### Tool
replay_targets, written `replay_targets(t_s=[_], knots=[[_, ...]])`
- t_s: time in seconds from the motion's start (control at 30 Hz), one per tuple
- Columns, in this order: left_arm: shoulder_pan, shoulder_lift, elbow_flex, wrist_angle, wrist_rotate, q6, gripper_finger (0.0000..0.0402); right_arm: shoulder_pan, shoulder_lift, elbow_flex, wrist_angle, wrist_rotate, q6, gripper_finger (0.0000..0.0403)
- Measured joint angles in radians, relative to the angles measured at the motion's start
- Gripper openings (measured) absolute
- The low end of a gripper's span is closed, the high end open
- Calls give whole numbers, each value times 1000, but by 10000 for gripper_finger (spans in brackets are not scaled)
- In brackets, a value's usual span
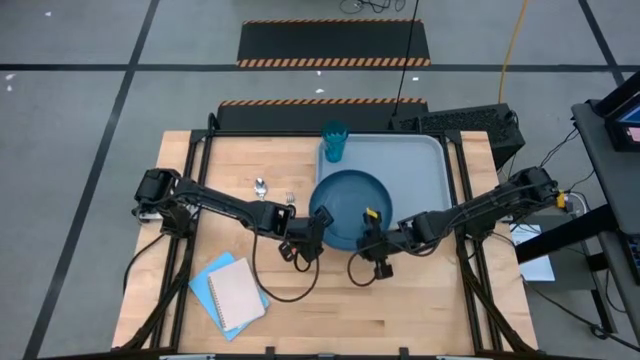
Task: Pick and place plate/cup/fork/spoon on tray
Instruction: Put the blue plate on the gray tray
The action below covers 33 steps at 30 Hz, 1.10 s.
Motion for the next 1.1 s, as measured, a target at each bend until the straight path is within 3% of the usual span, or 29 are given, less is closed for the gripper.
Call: replay_targets(t_s=[0.13, 0.3, 0.67, 1.1], knots=[[0, 0, -1, 26, -23, -45, 19, 0, 0, -1, -14, -1, -11, 11], [-3, 1, -2, 57, -94, -188, 37, -2, -1, -2, -44, 13, -2, 11], [-37, 1, 0, 22, -402, -421, 157, -64, -53, -2, -141, 35, 14, 2], [-82, -1, -33, -278, -375, -944, 165, -156, -64, -2, -292, 56, 72, 1]])
